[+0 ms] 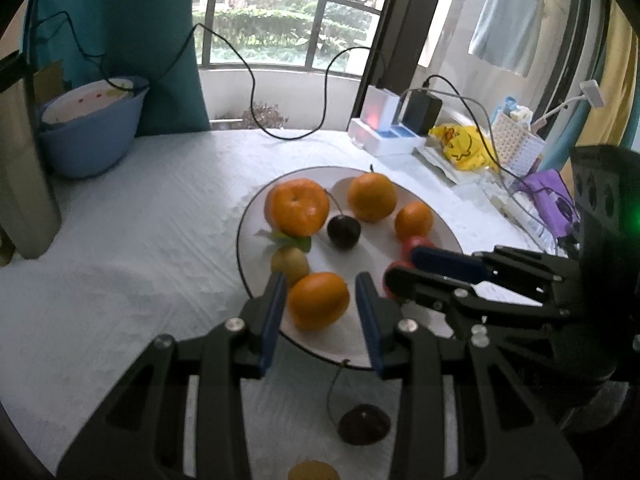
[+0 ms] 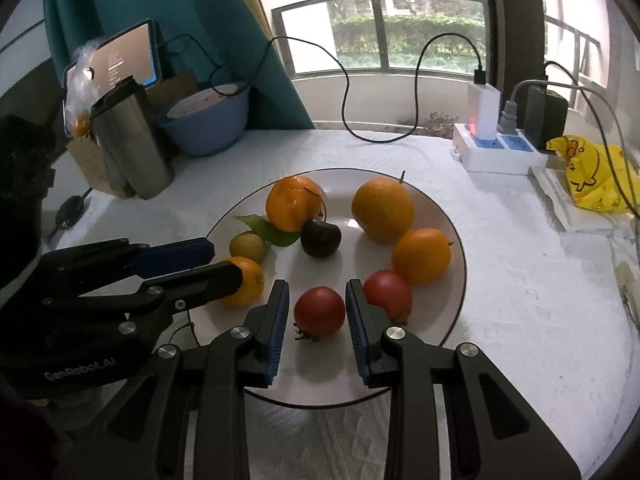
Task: Organize fruits
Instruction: 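Carry the orange and tomato into the bowl and open both grippers, then grasp the yellow-brown fruit with the left gripper while the right grasps the dark purple fruit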
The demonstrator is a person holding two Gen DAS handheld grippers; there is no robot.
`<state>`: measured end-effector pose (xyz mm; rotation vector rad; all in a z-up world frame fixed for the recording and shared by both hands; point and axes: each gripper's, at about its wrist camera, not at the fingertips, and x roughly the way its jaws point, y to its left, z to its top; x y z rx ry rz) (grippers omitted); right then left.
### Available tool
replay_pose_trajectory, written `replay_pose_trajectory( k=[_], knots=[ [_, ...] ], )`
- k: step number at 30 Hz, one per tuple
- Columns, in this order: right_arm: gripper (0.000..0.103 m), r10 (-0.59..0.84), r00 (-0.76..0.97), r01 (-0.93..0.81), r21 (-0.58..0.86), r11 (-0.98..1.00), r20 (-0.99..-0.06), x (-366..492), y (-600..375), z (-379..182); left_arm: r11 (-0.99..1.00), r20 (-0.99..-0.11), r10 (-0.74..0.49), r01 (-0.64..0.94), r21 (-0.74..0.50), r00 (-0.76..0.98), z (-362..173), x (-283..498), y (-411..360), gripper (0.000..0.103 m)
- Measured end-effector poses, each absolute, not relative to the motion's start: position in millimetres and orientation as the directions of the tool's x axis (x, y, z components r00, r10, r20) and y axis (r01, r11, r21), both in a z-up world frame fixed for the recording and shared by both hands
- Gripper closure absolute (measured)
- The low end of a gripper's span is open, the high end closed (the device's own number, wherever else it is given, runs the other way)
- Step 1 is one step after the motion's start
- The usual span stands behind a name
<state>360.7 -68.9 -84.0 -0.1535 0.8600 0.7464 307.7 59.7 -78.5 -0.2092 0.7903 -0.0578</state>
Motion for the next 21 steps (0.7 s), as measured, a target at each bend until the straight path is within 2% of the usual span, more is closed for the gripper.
replay_pose_trajectory(
  k=[21],
  knots=[
    [0.071,0.542,0.457,-0.65,0.151,0.745,-0.705,310,-81,-52,0.977,-0.645,-0.11,-0.038,-0.212,0.757,-48,247,67,0.064]
  ],
)
